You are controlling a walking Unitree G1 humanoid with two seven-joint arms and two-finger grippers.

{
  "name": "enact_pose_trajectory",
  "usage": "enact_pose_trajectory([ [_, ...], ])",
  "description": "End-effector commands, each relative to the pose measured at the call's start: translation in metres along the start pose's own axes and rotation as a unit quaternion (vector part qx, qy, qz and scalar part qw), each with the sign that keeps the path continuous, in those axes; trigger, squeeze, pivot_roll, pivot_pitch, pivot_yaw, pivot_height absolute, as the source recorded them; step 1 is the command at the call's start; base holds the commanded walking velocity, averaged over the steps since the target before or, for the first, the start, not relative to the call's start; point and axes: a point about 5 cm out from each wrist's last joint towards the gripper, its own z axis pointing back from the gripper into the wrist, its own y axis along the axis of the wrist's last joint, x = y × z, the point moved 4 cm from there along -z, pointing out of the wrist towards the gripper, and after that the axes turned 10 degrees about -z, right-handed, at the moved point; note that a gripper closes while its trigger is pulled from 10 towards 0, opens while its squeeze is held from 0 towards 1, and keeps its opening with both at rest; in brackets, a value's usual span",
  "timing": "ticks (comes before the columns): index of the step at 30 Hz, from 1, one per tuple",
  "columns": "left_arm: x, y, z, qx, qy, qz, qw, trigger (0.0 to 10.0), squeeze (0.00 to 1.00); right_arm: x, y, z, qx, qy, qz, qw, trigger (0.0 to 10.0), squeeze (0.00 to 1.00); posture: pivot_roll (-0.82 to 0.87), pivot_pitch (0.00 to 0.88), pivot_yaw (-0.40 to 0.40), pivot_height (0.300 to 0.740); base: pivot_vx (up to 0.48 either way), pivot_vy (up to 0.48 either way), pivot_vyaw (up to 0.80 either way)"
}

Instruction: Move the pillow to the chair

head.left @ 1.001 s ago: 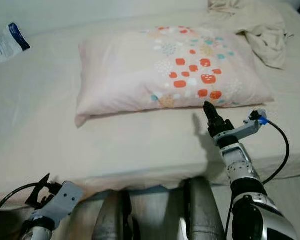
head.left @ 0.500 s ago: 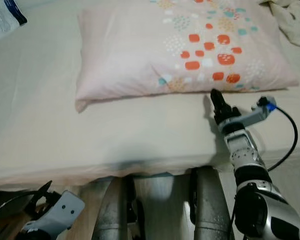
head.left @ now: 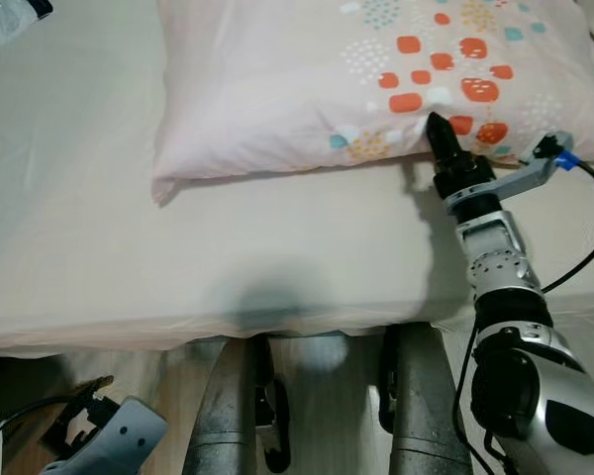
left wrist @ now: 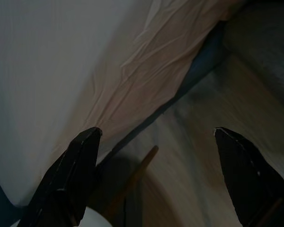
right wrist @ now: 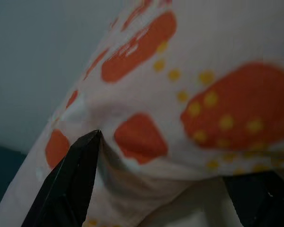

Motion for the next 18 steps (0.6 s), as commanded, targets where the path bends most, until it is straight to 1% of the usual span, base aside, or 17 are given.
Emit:
enact_pose_trajectory([
  [1, 0.005, -0.014, 0.009, -0.033, -0.020, -0.012, 0.999, 10.0, 0.00, 0.004, 0.004, 0.002, 0.014, -0.005, -0.006, 1.000, 10.0, 0.00, 0.13, 0.674, 0.214, 0.605, 0.000, 0.000, 0.00],
  [2, 0.005, -0.014, 0.009, -0.033, -0.020, -0.012, 0.999, 10.0, 0.00, 0.004, 0.004, 0.002, 0.014, -0.005, -0.006, 1.000, 10.0, 0.00, 0.13, 0.674, 0.214, 0.605, 0.000, 0.000, 0.00],
  [4, 0.005, -0.012, 0.013, -0.033, -0.025, -0.012, 0.999, 10.0, 0.00, 0.004, 0.016, 0.000, 0.033, -0.002, -0.016, 0.999, 10.0, 0.00, 0.13, 0.680, 0.219, 0.605, 0.000, 0.000, 0.00],
  [6, 0.005, -0.011, 0.014, -0.034, -0.026, -0.011, 0.999, 10.0, 0.00, 0.003, 0.020, -0.001, 0.039, -0.001, -0.019, 0.999, 10.0, 0.00, 0.14, 0.682, 0.220, 0.605, 0.000, 0.000, 0.00],
  [7, 0.004, -0.010, 0.016, -0.033, -0.028, -0.011, 0.999, 10.0, 0.00, 0.001, 0.025, -0.002, 0.052, 0.010, -0.027, 0.998, 0.0, 0.00, 0.15, 0.684, 0.224, 0.605, 0.000, 0.000, 0.00],
  [12, 0.003, -0.006, 0.018, -0.032, -0.029, -0.009, 0.999, 10.0, 0.00, -0.007, 0.033, -0.006, 0.067, 0.037, -0.036, 0.996, 0.0, 0.00, 0.16, 0.683, 0.228, 0.605, 0.000, 0.000, 0.00],
  [18, 0.002, -0.004, 0.017, -0.031, -0.027, -0.007, 0.999, 10.0, 0.00, -0.014, 0.043, -0.008, 0.072, 0.061, -0.031, 0.995, 0.0, 0.00, 0.16, 0.683, 0.228, 0.605, 0.000, 0.000, 0.00],
])
